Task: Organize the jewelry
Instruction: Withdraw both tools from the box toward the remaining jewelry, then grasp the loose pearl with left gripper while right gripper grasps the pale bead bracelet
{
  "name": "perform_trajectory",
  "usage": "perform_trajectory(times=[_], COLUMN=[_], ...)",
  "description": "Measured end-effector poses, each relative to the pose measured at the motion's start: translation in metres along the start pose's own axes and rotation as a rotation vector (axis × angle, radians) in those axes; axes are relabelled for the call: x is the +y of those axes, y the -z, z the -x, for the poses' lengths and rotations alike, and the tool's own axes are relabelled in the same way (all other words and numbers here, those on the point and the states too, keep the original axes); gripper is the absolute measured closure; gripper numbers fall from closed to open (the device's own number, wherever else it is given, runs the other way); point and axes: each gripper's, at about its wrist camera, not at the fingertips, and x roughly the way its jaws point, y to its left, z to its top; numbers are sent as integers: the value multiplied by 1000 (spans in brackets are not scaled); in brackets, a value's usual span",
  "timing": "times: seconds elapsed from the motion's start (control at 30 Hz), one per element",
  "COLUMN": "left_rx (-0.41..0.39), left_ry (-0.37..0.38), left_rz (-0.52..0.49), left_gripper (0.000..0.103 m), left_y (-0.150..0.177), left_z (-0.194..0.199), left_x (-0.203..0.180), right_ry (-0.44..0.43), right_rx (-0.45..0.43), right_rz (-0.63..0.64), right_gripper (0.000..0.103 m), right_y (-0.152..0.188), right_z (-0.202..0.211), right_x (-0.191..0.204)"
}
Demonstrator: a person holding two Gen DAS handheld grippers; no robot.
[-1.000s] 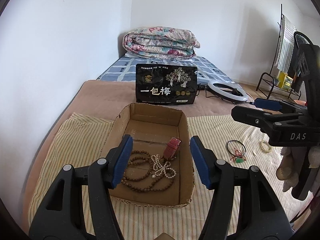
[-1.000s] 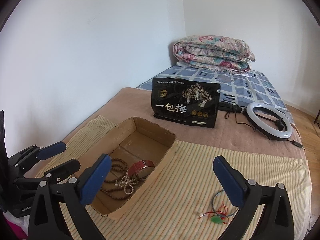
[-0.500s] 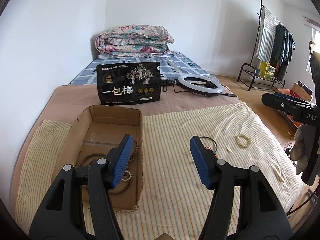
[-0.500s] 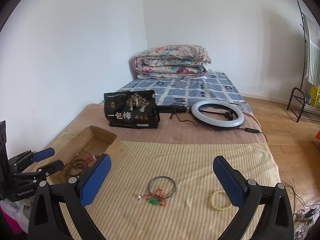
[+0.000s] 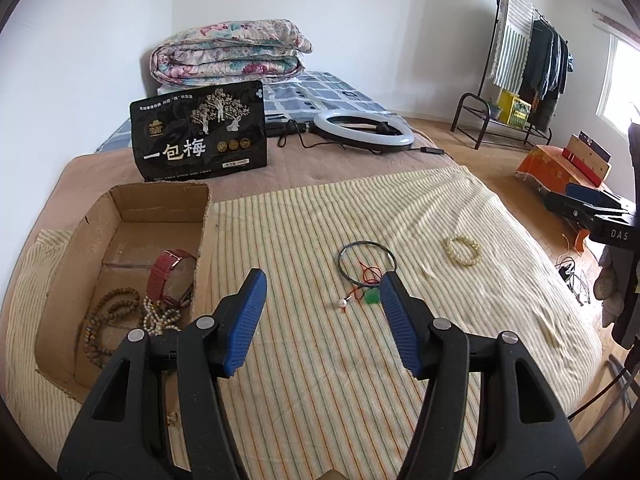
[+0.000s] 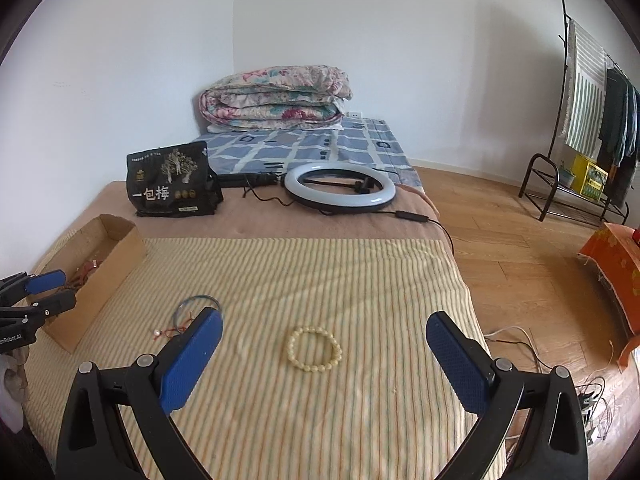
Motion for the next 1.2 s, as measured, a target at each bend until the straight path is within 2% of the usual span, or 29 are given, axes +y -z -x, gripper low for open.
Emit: perform_trajectory(times=[0.37,0.43,0.73,0.97,1.2], left_rx=[65,81,144,159,168], left_ry=[31,36,50,41,46], left_rz=[-15,-23,-24,-4,8], left_gripper=[50,58,76,79,80], left_y=[13,16,27,29,29], left_z=[-37,-44,-80,-100,-110], left_x=[-20,-23,-27,-19,-13], right_ry=[1,-4,-35,-52,-38], right_rx=[78,91,144,178,199], right_rz=[-50,-49,-54,-64,-85], right_gripper=[0,0,0,9,9], right_y=[27,30,45,51,50], right_z=[-33,-39,-69,-90,-107], right_x=[-29,-29,-31,-29,-30])
